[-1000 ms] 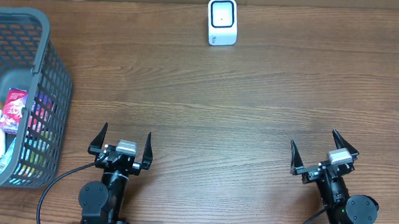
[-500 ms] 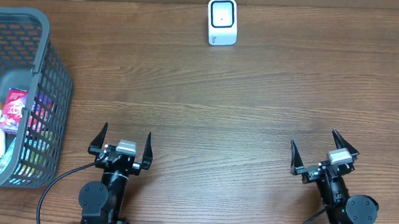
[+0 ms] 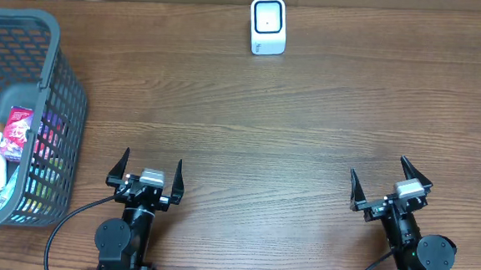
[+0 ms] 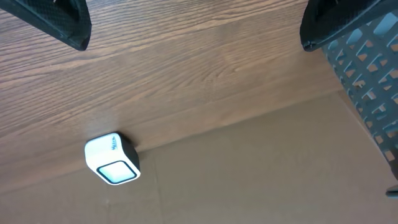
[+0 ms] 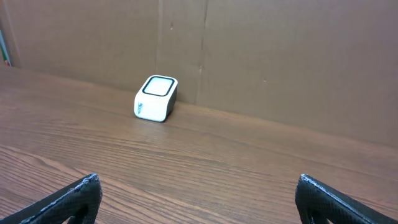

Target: Scan the item barcode

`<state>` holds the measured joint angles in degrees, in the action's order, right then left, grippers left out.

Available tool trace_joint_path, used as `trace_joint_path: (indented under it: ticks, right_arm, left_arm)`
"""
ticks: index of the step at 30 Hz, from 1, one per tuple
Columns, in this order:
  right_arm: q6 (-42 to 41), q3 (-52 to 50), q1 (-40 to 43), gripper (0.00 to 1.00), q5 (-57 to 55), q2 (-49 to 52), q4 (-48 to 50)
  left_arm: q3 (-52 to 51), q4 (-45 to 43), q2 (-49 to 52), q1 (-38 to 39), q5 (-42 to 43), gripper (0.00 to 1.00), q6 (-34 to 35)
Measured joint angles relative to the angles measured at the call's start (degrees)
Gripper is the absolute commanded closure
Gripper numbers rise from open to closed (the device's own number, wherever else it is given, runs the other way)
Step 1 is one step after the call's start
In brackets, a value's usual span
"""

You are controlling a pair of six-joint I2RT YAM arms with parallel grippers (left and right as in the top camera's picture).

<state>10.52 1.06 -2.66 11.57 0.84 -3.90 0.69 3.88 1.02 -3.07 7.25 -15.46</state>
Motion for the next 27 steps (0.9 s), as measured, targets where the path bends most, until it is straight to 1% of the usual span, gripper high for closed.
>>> trace_joint_path:
  ticks: [7, 11, 16, 20, 23, 27]
  right_arm:
    - [0.0, 0.0, 0.0, 0.0, 0.5, 0.0, 2.8]
    - [0.0, 0.0, 0.0, 0.0, 1.5, 0.0, 1.9]
    - [0.0, 0.0, 0.0, 0.0, 2.4, 0.0, 1.5]
    - [-1.6, 0.0, 0.0, 0.0, 3.7, 0.0, 1.8]
    - [-2.4, 0.0, 0.0, 0.0, 4.9, 0.0, 1.6]
    - [-3.0, 1.3, 0.0, 0.0, 6.2, 0.1, -0.4]
  left_arm:
    - [0.0, 0.0, 0.0, 0.0, 0.0, 0.0, 0.5]
    - [0.0, 0.0, 0.0, 0.0, 0.0, 0.0, 4.7]
    - [0.0, -0.7, 0.0, 0.0, 0.8, 0.0, 12.8]
    - [0.1, -0.2, 0.0, 0.0, 1.1, 0.0, 18.6]
    - [1.9, 2.3, 0.6, 0.0, 1.1, 0.0, 20.5]
    - [9.7, 6.7, 6.2, 0.0, 1.1, 0.0, 21.6]
